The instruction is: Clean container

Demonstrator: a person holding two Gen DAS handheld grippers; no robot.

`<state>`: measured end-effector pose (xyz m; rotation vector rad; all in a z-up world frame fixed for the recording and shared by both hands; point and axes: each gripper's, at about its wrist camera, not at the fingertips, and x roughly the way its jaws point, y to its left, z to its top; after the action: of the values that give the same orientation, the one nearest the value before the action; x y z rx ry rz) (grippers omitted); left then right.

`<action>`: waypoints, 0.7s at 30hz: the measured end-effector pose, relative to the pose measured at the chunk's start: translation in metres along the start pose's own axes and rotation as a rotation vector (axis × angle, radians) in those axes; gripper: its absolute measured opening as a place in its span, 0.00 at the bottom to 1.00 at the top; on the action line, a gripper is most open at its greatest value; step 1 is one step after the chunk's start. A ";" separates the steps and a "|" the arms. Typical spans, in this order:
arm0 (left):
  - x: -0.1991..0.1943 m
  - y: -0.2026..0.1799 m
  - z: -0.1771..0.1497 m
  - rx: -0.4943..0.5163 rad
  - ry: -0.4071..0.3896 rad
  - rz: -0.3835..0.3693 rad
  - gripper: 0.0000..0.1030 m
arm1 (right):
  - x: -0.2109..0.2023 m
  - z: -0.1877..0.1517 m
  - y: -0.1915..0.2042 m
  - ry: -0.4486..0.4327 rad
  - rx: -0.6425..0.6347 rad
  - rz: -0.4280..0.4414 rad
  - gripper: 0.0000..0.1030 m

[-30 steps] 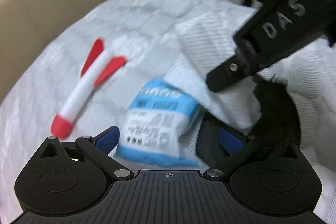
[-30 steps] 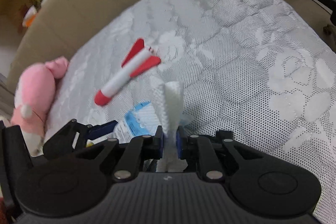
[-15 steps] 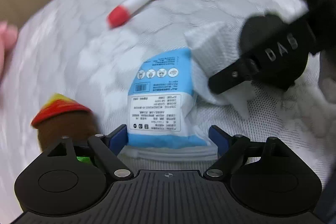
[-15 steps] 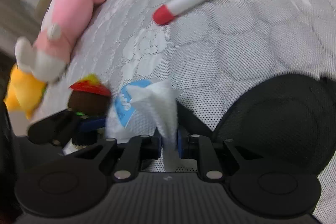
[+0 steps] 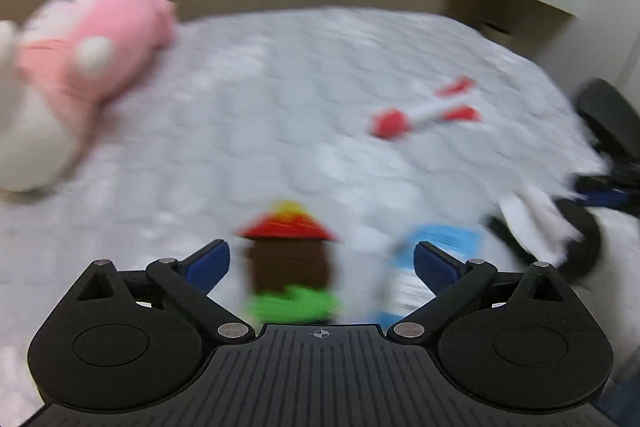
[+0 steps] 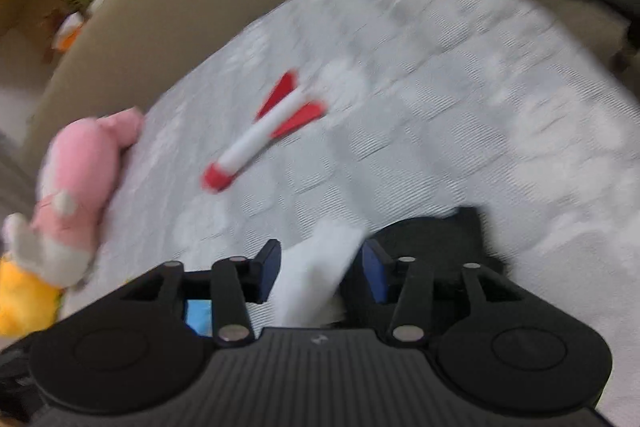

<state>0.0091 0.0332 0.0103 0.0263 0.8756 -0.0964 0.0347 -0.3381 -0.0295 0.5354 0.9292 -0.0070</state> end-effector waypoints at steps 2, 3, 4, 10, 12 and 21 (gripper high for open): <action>0.005 0.015 0.003 -0.045 0.014 0.046 0.99 | 0.003 -0.002 -0.010 0.013 0.043 -0.121 0.50; 0.011 0.021 0.004 -0.074 0.042 0.058 0.99 | 0.006 -0.004 -0.015 0.028 0.072 -0.184 0.50; 0.018 0.027 0.005 -0.103 0.081 0.058 0.99 | 0.010 -0.005 -0.019 0.047 0.093 -0.228 0.50; 0.037 0.033 0.007 -0.170 0.181 -0.025 0.99 | 0.036 -0.010 0.000 0.123 0.066 -0.149 0.49; 0.037 0.030 0.008 -0.152 0.178 -0.028 1.00 | 0.042 -0.014 0.020 0.124 -0.021 -0.114 0.49; 0.033 0.002 0.001 -0.132 0.193 -0.010 1.00 | 0.002 -0.024 0.030 -0.004 -0.105 -0.120 0.63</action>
<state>0.0308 0.0332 -0.0148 -0.0935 1.0735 -0.0453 0.0248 -0.3011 -0.0294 0.3819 0.9511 -0.0669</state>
